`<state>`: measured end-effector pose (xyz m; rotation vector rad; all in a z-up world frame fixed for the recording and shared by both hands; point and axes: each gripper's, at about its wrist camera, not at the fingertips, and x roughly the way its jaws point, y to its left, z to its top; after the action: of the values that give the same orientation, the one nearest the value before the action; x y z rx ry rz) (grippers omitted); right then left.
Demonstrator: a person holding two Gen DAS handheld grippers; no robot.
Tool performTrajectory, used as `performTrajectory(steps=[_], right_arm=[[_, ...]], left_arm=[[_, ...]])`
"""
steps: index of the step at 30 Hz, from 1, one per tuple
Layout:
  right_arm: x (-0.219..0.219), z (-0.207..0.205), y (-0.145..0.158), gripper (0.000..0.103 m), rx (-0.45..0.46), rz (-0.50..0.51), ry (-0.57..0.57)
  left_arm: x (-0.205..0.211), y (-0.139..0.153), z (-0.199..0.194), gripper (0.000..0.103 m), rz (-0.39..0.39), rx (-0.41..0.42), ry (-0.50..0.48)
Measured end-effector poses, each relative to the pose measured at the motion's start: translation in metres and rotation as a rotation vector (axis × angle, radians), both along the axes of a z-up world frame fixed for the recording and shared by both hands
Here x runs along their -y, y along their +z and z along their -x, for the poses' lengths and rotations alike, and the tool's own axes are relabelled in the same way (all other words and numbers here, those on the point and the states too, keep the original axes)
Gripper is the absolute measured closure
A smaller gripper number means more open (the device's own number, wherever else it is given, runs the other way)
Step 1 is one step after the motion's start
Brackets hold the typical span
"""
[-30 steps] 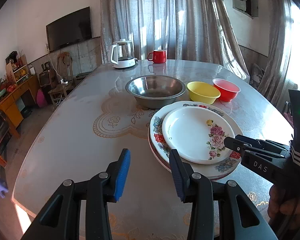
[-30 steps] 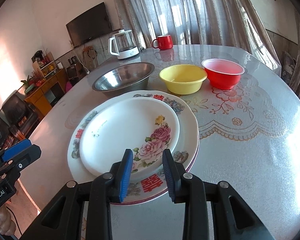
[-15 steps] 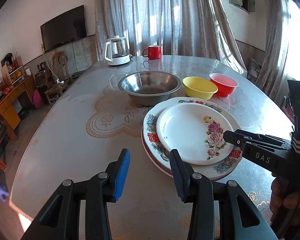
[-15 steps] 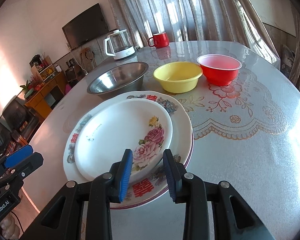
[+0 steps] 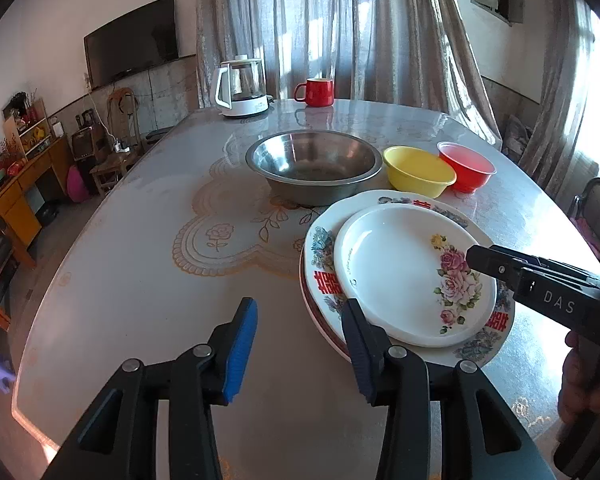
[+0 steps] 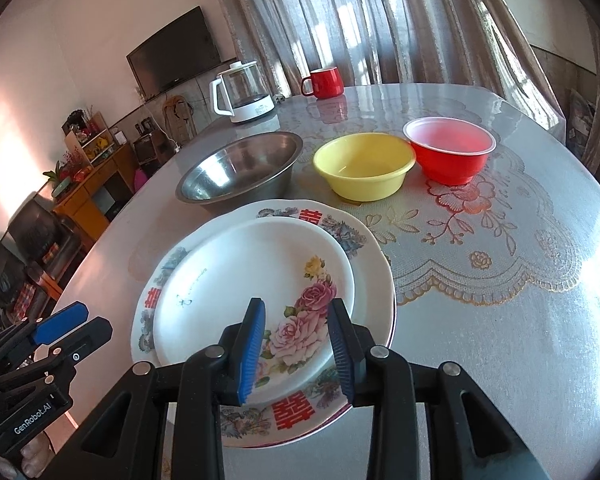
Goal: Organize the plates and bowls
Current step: 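Move the left gripper from the plates to the steel bowl rim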
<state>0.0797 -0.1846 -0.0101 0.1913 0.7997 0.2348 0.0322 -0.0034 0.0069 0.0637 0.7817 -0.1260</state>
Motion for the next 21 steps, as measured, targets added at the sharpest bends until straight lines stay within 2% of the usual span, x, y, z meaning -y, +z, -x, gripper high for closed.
performTrajectory(steps=[13,21], right_arm=[[-0.005,-0.027,0.007,0.07,-0.016,-0.059,0.031],[-0.019,-0.05,0.019,0.07,0.002,-0.084,0.076]], left_arm=[[-0.037,-0.01,-0.036,0.054,0.058,-0.074,0.085],[-0.065,-0.017,-0.059,0.054,0.146,-0.146,0.131]])
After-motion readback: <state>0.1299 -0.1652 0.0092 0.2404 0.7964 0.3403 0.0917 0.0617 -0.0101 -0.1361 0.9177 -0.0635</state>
